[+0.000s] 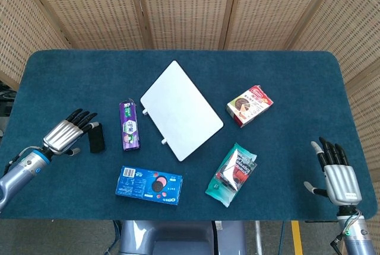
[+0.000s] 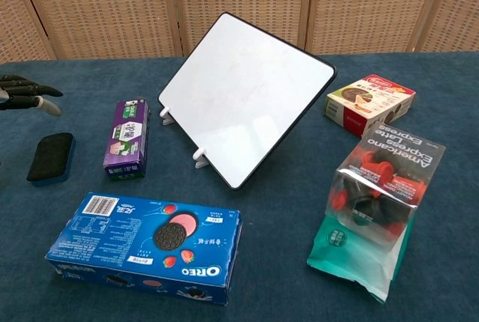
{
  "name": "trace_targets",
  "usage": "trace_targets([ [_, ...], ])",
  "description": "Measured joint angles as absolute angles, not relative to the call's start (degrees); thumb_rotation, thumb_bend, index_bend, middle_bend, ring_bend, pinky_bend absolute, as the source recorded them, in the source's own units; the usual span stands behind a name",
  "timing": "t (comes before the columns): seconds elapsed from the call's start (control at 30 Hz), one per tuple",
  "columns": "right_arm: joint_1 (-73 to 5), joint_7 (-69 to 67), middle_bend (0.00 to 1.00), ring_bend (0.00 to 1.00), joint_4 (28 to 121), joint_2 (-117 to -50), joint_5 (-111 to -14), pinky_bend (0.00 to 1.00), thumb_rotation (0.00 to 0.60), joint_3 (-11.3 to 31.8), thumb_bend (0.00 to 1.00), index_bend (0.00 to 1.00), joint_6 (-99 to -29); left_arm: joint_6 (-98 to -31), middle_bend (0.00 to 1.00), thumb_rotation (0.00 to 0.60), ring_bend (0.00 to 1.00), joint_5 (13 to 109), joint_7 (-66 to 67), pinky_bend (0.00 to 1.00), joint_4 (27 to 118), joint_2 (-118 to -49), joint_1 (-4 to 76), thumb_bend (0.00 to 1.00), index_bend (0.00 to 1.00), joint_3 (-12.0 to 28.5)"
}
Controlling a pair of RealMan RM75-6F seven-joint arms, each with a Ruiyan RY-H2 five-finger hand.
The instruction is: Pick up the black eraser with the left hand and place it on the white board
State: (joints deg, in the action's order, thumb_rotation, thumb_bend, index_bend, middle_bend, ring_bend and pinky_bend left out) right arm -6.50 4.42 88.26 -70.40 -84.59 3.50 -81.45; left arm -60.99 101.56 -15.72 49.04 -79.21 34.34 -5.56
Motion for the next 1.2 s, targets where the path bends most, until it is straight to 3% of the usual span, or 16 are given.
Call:
trace_targets([
  [0.37,-6.69,4.86,0.00,0.00,87.96,-70.72,-84.25,0.00,0.600,3.60,0.05,0.02,-81.20,-59.34,0.00,0.600,0.00,101.78,-18.78,0.00,43.19,-83.78,36.47,0.21,0.18,-7.74],
  [1.2,-6.65,4.25,0.00,0.00,88.08,-70.40,-84.29,0.00,0.600,3.70,0.05,0.02,-81.56,-56.55,0.00,0.600,0.00,99.28,-18.38,0.00,42.40,-85.86,38.08,0.24,0.24,-8.74],
])
